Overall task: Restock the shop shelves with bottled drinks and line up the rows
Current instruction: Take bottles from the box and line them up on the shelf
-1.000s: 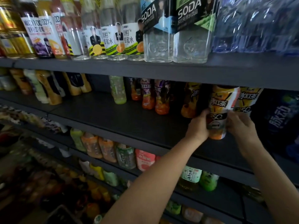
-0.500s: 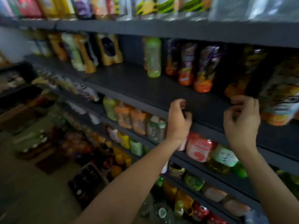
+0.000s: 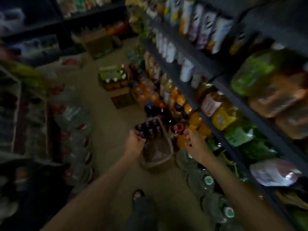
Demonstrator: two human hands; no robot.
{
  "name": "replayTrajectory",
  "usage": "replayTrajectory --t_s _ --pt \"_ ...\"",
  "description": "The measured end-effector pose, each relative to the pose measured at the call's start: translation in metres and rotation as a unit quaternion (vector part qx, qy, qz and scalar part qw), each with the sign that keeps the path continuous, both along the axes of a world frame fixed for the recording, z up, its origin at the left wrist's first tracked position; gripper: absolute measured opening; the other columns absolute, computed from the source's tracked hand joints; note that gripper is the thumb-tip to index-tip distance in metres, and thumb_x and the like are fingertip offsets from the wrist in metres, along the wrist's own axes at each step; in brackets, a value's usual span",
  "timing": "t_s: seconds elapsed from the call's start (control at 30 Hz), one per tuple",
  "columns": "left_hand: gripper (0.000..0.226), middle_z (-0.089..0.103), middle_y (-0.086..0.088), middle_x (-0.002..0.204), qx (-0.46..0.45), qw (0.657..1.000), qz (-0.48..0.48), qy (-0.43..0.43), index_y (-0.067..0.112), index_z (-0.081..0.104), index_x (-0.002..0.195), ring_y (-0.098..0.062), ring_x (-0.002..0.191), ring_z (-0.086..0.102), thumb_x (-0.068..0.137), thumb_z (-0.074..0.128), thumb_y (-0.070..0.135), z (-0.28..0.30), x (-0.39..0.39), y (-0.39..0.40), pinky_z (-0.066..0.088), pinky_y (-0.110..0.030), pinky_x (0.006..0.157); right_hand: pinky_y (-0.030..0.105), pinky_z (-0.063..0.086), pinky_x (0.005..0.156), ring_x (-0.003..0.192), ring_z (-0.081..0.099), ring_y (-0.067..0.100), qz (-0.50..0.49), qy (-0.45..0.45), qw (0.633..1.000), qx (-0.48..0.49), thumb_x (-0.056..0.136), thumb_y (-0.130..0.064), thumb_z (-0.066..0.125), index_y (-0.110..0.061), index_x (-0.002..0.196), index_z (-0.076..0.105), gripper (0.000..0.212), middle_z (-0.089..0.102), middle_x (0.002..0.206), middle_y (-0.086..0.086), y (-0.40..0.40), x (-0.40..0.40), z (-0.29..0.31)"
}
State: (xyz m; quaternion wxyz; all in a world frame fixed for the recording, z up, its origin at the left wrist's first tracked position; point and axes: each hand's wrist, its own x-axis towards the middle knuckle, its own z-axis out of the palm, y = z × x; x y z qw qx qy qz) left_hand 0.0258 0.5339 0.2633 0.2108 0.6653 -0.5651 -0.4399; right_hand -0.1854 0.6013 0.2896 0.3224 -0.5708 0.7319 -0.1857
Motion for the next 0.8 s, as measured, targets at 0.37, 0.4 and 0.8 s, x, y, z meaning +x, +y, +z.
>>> replayTrajectory --t_s 0.37,0.4,0.8 --pt "0.039 0.042 -0.005 0.049 0.194 0.978 0.013 -0.074 0.009 0.037 0.061 -0.004 0.034 0.043 0.097 0.024 0.0 -0.211 0.129 -0.111 0.033 -0.01 0.033 0.033 0.038 0.076 0.104 0.056 0.035 -0.006 -0.01 0.97 0.241 0.087 0.003 0.051 0.001 0.097 0.056 0.011 0.058 0.103 0.024 -0.137 0.077 -0.277" --pt "0.038 0.044 -0.001 0.05 0.203 0.974 -0.028 -0.099 0.01 0.039 0.061 -0.001 0.034 0.043 0.096 0.028 0.0 -0.24 0.135 -0.119 0.034 -0.01 0.037 0.034 0.039 0.08 0.107 0.055 0.036 0.002 -0.009 0.971 0.24 0.087 0.002 0.052 0.0 0.099 0.056 0.013 0.058 0.107 0.026 -0.146 0.085 -0.311" --pt "0.021 0.065 -0.017 0.094 0.229 0.957 -0.147 -0.103 0.005 0.056 0.104 -0.031 0.086 0.063 0.084 0.052 -0.001 -0.473 0.153 -0.142 0.047 -0.035 0.075 0.036 0.036 0.088 0.111 0.047 0.036 0.191 0.159 0.959 0.135 0.086 -0.005 0.054 -0.005 0.134 0.043 0.05 0.041 0.131 0.023 -0.259 0.156 -0.588"
